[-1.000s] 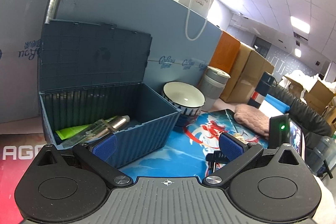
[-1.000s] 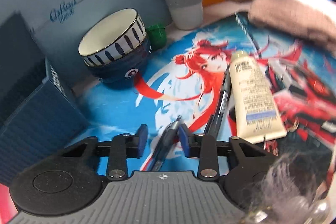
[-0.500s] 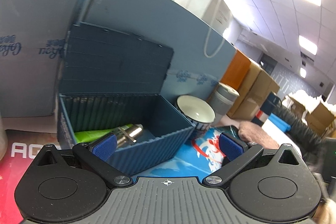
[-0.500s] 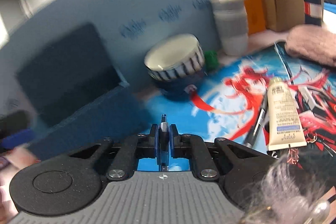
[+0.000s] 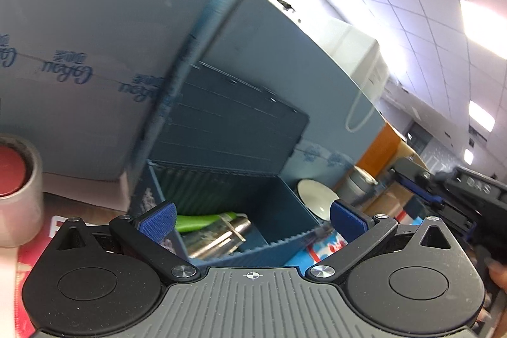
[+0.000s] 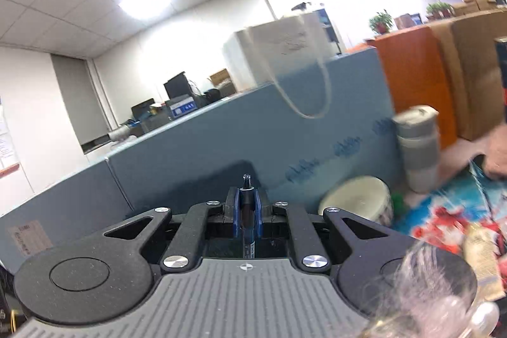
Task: Organize rigid objects
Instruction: 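Carry the black pen into the blue box and open the right tool, then withdraw the right tool from the box back over the mat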
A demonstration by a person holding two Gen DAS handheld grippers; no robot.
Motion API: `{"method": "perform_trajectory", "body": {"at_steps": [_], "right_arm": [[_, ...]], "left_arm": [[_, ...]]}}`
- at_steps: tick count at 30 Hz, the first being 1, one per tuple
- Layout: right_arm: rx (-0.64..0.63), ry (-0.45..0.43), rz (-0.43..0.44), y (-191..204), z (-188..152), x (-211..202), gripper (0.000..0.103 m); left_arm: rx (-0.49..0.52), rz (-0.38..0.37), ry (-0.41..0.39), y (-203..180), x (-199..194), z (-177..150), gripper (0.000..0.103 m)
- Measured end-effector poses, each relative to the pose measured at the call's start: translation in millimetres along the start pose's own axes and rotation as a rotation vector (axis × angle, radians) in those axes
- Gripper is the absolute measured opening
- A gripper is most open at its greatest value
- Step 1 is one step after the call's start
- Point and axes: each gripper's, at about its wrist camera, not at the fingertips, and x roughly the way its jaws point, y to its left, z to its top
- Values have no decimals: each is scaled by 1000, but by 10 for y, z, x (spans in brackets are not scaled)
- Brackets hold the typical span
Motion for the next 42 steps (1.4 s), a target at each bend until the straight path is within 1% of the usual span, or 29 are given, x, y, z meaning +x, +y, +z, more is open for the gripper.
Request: {"method": "perform_trajectory", "body": {"at_steps": [1, 4, 6, 10, 12, 15, 19, 21, 22, 23, 24, 25, 26, 27, 28, 30, 34, 38, 42], "right_arm": [[10, 0, 11, 33, 8, 82, 10], [64, 42, 55, 93, -37, 413, 10], [113, 89, 78, 102, -116, 655, 10], [244, 200, 109, 60, -354, 1073, 10], [280, 249, 128, 58, -457, 1231, 10], [284, 279, 102, 102, -590, 1344, 10], [286, 324, 90, 85, -669, 1464, 10], [276, 332, 66, 87, -681, 1479, 14], [270, 328, 47, 87, -677, 1476, 16], [264, 319, 44, 87, -661, 1455, 24], [266, 308, 49, 75, -637, 1441, 29], [273, 297, 57, 62, -607, 1420, 41], [280, 289, 58, 51, -574, 1395, 60], [290, 280, 51, 39, -541, 1359, 67], [297, 268, 48, 7, -502, 1302, 72], [304, 249, 41, -39, -445, 1215, 73], [318, 220, 52, -151, -420, 923, 85], [329, 171, 48, -370, -392, 524, 86], [396, 144, 56, -710, -349, 135, 88]], "left_arm": [[-6, 4, -6, 21, -12, 9, 103], [-13, 26, -18, 67, -32, 34, 103], [-16, 42, -23, 96, -39, 51, 103], [7, 106, -47, 113, -72, 73, 103], [3, 110, -52, 144, -79, 85, 103], [-16, 112, -46, 195, -67, 89, 103], [-18, 109, -32, 211, -27, 80, 103], [-18, 109, -30, 207, -14, 85, 103], [-17, 107, -30, 206, -14, 86, 103], [-18, 106, -31, 206, -20, 83, 103], [-19, 103, -32, 204, -23, 84, 103], [-19, 99, -33, 200, -24, 88, 103], [-19, 95, -35, 194, -33, 87, 103], [-19, 90, -37, 193, -39, 88, 103], [-18, 85, -39, 185, -47, 90, 103], [-11, 79, -46, 156, -66, 87, 103], [24, 74, -49, 53, -88, 69, 103], [93, 51, -45, -124, -114, 23, 103], [164, 21, -51, -335, -143, -50, 103]]}}
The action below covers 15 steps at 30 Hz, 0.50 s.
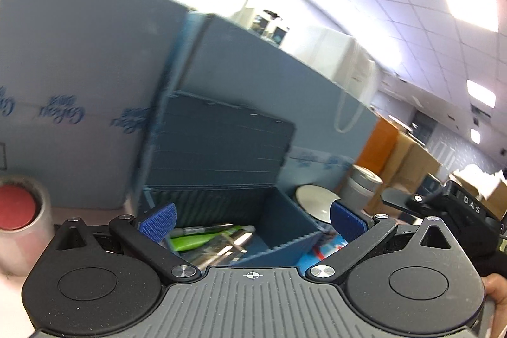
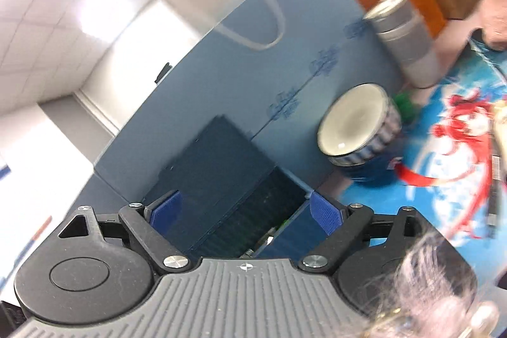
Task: Organize rigid objects
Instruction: 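Withdraw the right tool from the box back over the mat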
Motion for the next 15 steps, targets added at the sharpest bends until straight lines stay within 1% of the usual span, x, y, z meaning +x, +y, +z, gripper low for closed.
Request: {"method": "perform_trajectory", "body": {"at_steps": [3, 6, 9, 11, 15], "right_arm": [[32, -33, -27, -221, 78, -301, 89], [50, -69, -54, -464, 125, -578, 90], [74, -98, -87, -720, 151, -781, 91], [104, -112, -109, -885, 164, -872, 91], [169, -129, -123, -1203, 181, -999, 92]], "left_arm": [[56, -31, -4, -176, -11, -41, 103], [127, -16, -1, -427, 26, -131, 103], [191, -41, 37, -691, 110, -235, 103], [226, -46, 70, -861, 181, -314, 103], [270, -50, 115, -1120, 317, -469, 103]]}}
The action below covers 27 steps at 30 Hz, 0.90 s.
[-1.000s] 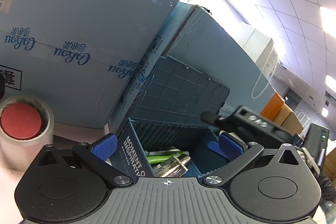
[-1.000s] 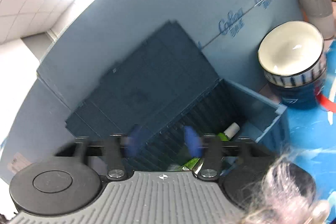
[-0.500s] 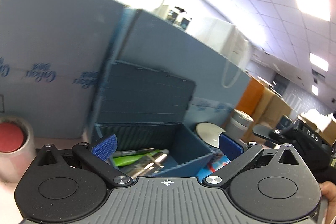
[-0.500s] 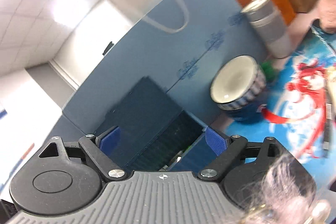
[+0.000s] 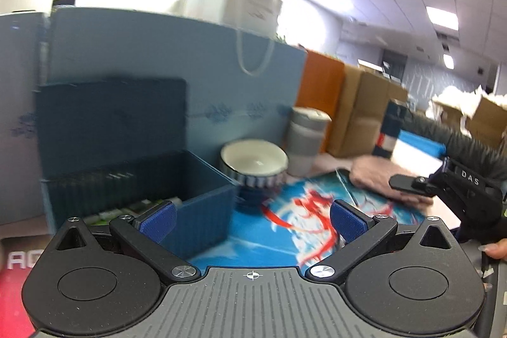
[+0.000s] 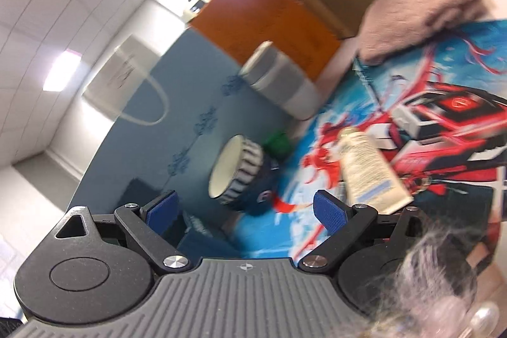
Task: Organize rigid objects
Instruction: 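Withdraw the right tool from the box back over the mat, then lower the left tool onto the second black pen and close on it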
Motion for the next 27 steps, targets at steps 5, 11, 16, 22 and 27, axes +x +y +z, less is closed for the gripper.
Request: {"method": "perform_trajectory", "body": {"at_steps": [5, 11, 16, 22, 27], "right_arm": [[32, -66, -46, -310, 25, -66, 92], [-30, -156, -121, -491, 53, -67, 95], [-94, -280, -167, -586, 11, -33, 95], [-99, -317, -139, -712, -42, -4, 95], [-20, -324, -129, -815, 1, -37, 95]], "left_arm": [[67, 19, 33, -243, 224, -126, 103], [127, 23, 14, -470, 548, -323, 102], [184, -18, 67, -670, 848, -388, 90], [265, -65, 193, -955, 1346, -465, 69], [365, -56, 283, -1208, 1737, -503, 55]]}}
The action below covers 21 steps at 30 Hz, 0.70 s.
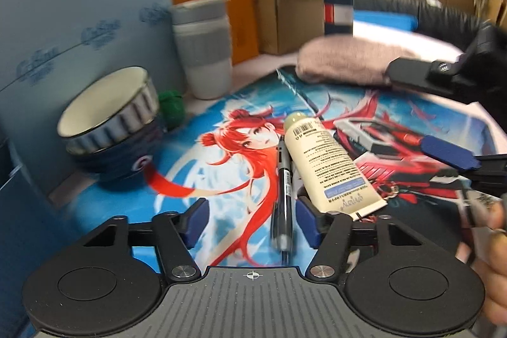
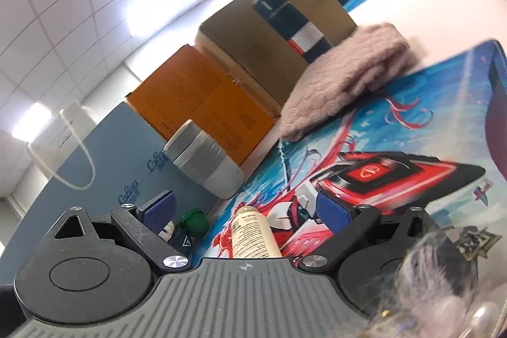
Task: Organize rigid objects
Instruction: 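Lower the left tool onto the second black pen and close on it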
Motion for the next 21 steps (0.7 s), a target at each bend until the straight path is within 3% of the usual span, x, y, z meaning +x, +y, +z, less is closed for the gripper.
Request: {"method": "perform_trajectory", "body": {"at_steps": [3, 9, 11, 15, 21], "right_arm": [[44, 19, -15, -62, 13, 31, 95], [61, 38, -13, -90, 1, 46, 96], [62, 46, -9, -98, -6, 55, 96], [64, 55, -6, -96, -18, 61, 96], [54, 55, -11, -80, -21, 67, 96]], "left_arm": [[4, -1, 26, -41, 163, 110, 47], [-55, -24, 52, -9, 407, 296, 43], [-89, -48, 58, 42, 451, 328, 36], [-89, -44, 63, 91, 434, 323, 9], [-164, -59, 28, 304, 242, 198, 8]]}}
